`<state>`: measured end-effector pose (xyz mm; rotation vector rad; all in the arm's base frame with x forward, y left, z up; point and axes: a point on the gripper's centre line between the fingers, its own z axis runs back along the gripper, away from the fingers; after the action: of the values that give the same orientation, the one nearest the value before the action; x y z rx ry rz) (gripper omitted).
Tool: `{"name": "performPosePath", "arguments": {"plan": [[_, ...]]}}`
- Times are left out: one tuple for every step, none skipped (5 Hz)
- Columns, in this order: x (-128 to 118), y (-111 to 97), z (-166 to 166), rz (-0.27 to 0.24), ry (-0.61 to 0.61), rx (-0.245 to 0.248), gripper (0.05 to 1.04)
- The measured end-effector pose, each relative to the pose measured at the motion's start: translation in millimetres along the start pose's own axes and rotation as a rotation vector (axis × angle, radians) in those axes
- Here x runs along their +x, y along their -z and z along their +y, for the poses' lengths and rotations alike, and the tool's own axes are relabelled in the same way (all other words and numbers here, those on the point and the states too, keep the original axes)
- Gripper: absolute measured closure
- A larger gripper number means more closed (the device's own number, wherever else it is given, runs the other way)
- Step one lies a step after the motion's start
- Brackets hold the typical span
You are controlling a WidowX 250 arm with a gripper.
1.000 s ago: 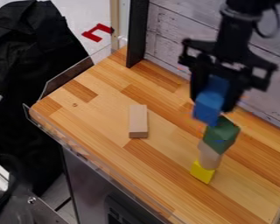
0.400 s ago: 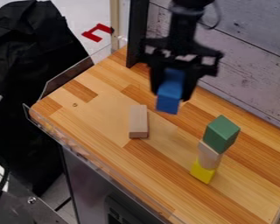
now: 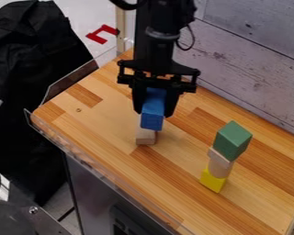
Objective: Remove blue rectangle from the tower and put on the block
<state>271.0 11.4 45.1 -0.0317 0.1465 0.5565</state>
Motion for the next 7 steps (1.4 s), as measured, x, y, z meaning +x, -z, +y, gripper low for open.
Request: {"name": "performPosePath", "arguments": {"plan": [[4.2,7.5,3.1,0.017,-0.023,-0.006,0.519],[8.4,12.9,4.5,0.028,-0.04,-0.016,0.519],[12.8,17.9,2.8,0.041,-0.047,-0.029,0.519],[18.2,27.8,4.5,0.064,-0.059,-0.021,0.519],[22.0,34.0,5.4,0.079,-0.064,-0.02,0.519],[25.3,38.0,7.0,0.092,-0.066,-0.017,0.519],[27.3,37.6,7.8,0.091,-0.071,-0.02,0.519]]}}
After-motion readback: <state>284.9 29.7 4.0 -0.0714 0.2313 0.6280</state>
